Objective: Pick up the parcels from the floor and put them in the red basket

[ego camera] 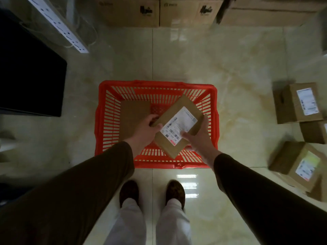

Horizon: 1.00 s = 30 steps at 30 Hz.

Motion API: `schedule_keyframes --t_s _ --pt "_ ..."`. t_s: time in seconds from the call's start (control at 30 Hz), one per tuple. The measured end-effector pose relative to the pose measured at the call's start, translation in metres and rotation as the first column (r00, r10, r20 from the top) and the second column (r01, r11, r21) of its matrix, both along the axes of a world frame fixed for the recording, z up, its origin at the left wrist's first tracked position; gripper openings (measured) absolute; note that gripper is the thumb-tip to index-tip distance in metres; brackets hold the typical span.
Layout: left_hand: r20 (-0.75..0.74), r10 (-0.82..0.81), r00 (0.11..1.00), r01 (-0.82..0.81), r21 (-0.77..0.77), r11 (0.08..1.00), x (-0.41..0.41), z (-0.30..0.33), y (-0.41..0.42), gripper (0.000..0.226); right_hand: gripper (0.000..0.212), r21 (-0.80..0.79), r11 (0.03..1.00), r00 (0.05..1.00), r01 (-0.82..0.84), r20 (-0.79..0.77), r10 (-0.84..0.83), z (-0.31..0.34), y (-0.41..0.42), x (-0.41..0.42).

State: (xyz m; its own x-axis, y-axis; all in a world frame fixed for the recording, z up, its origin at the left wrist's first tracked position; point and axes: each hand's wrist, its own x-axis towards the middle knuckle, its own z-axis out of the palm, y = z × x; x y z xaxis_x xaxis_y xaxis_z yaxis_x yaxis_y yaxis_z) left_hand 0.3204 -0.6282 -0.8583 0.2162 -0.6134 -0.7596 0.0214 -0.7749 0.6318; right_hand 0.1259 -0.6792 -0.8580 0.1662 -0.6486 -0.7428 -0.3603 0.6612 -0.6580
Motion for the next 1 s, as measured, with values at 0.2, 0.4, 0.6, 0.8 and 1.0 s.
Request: schedule_keyframes --t_s 0.2,0.4,0.6,0.8,1.0 --pt "-0.002 -0.140 0.990 0.139 -0.024 0.990 0.019 -0.012 -0.006 0.039 0.113 0.077 0.987 0.990 0.138 -0.020 -0.137 -0.013 0.008 0.004" --pt "0.094 -0.027 0.995 0.029 -0.029 0.999 0.020 -0.018 -0.005 0.032 0.070 0.038 0.951 0.949 0.306 -0.090 -0.302 -0.020 0.017 0.006" --pt "0.000 0.103 0.995 -0.103 -0.068 0.992 0.015 -0.025 -0.012 0.054 0.062 0.035 0.904 0.897 0.427 -0.148 -0.418 -0.030 0.031 0.004" --pt "-0.040 0.020 0.999 -0.023 -0.074 0.997 0.015 -0.032 -0.030 0.053 0.079 0.026 0.981 0.965 0.194 -0.184 -0.186 -0.037 0.038 -0.008" --pt "-0.084 -0.129 0.988 0.124 -0.064 0.990 0.019 -0.033 -0.041 0.061 0.054 0.035 0.984 0.979 0.174 -0.116 -0.169 -0.044 0.029 -0.011"
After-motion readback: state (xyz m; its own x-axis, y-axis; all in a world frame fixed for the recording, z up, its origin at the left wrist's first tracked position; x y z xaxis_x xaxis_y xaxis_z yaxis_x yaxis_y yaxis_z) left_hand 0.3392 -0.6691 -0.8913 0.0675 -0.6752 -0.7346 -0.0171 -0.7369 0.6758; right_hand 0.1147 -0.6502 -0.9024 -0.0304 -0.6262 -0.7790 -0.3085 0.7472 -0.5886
